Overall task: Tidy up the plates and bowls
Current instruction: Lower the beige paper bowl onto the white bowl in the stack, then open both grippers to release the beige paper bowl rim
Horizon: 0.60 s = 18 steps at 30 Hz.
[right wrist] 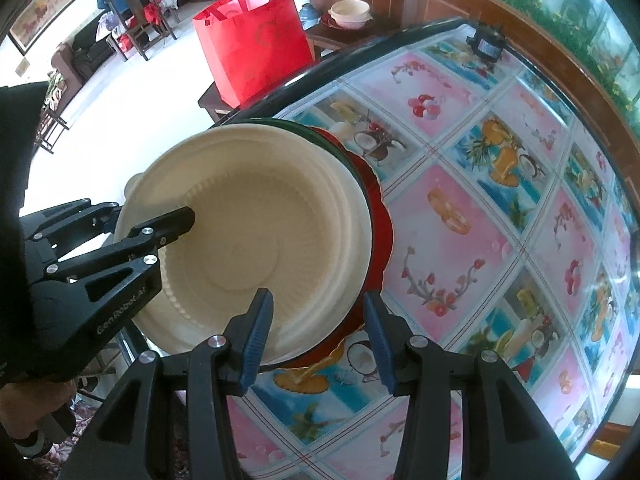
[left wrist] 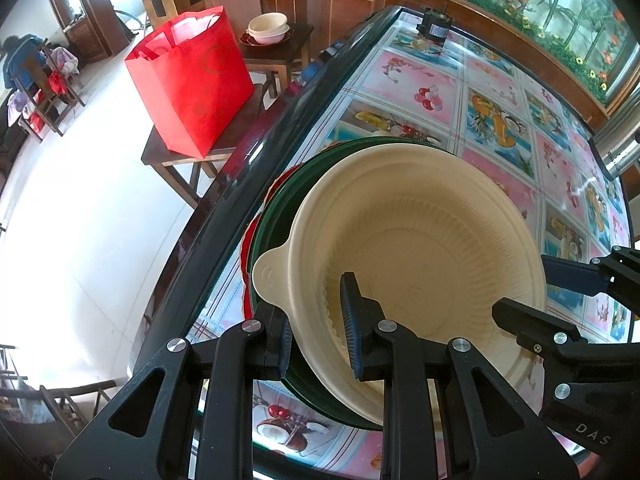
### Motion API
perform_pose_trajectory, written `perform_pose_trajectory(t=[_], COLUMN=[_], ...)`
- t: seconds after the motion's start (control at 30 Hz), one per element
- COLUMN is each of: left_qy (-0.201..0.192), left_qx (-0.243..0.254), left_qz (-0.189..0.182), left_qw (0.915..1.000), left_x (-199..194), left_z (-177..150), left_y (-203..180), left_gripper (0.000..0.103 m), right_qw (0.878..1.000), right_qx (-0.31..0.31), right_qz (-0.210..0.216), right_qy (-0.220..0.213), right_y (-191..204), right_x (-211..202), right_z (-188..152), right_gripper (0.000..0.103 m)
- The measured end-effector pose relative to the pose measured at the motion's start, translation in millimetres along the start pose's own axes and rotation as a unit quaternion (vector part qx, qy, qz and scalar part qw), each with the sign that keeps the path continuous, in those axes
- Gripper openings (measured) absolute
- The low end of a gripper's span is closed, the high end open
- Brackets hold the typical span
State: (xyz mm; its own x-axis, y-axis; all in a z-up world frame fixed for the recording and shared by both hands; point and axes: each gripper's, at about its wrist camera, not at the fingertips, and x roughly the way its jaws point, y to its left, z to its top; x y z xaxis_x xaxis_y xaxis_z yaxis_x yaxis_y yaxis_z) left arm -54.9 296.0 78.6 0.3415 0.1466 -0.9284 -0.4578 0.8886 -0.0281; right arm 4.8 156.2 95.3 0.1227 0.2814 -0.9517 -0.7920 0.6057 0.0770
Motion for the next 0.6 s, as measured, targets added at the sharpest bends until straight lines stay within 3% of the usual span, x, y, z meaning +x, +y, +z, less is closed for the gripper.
perform_pose_trajectory(t=[0.2,0.27,0.33,0.6], left_qy=[-0.002,-0.002,-0.004,-0.016], left_qx=[0.001,0.002,0.003,0.001], left_qz=[0.002,0.004,-0.01,-0.017], left_qw=[1.0,1.0,0.9999,0.9997], left_x=[-2.6,-3.1,-5.6,-19.4], left_z=[-0.9,-1.5,-2.5,-4.5], left_y=[0.4,0.0,-0.7,-2.2], left_gripper=[0.025,0.044,0.05,0.053], right_qw=[1.0,1.0,1.0,1.0], right_qx=[-0.003,-0.005,-0.004,-0.002], right_qz=[-0.002,-0.004,-0.004,-0.007], right_qy=[0.004,0.007,0.01,0.008], right_y=[1.7,2.7,3.2,3.3], right_x=[1.8,3.6,5.6,1.8], right_z=[-0.5,-1.5,-2.8,-5.3], right_gripper=[0.048,0.048,0.049,0.052])
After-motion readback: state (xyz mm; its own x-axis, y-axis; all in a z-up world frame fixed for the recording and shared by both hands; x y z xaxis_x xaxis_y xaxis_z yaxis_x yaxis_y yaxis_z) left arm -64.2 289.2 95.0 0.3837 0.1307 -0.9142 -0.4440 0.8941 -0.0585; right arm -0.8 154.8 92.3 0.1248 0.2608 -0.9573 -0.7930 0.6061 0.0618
